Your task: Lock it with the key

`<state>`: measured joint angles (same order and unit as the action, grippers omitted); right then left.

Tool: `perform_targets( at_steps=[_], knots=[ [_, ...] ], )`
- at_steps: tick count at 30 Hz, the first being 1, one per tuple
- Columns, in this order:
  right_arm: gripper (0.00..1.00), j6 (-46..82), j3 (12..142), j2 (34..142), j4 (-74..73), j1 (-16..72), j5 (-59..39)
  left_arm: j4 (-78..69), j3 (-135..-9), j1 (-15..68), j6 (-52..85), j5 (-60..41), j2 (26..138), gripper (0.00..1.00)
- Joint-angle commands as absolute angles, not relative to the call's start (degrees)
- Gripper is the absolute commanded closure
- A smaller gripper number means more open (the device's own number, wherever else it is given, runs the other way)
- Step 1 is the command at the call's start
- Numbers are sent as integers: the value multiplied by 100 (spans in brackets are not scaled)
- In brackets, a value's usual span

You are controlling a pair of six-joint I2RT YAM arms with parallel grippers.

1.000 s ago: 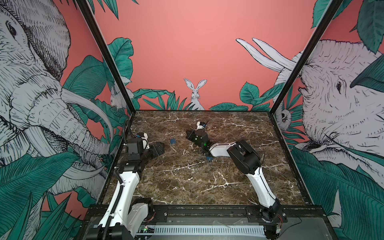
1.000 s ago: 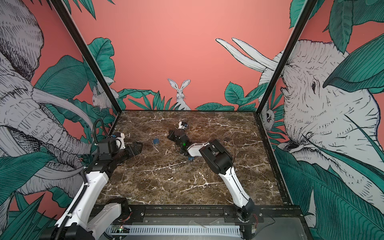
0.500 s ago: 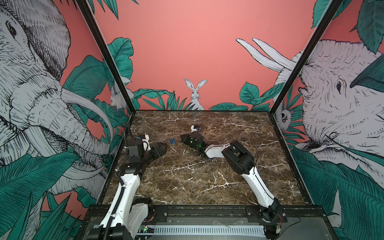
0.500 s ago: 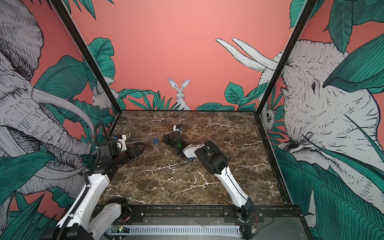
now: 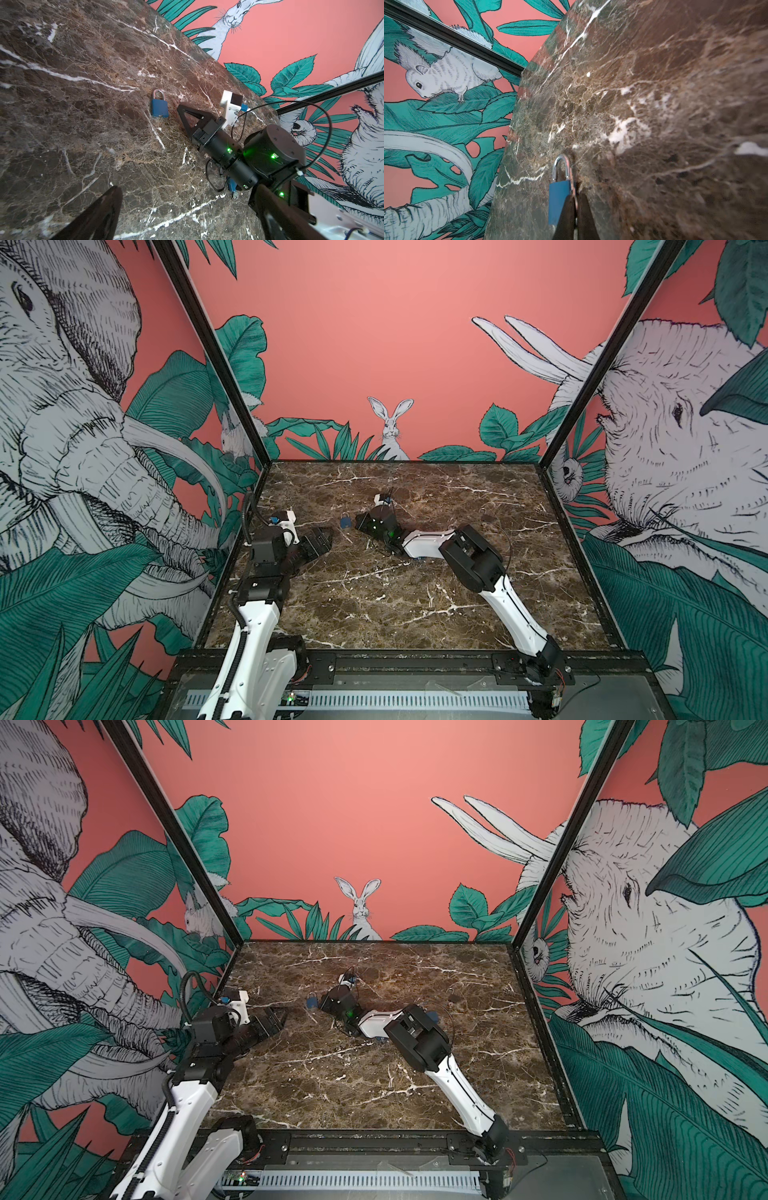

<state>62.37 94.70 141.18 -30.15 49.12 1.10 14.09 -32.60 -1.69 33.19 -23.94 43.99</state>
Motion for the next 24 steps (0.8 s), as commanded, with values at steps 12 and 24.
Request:
perform_targets(
  at_steps=[12,24],
  knots=[
    [83,6144,9943,14459,-2627,4969,407,1635,-3243,-193,3508,-2354,4118,1],
    [57,6089,9804,14265,-2557,4966,419,1431,-3112,-194,3817,-2488,4313,1]
  ],
)
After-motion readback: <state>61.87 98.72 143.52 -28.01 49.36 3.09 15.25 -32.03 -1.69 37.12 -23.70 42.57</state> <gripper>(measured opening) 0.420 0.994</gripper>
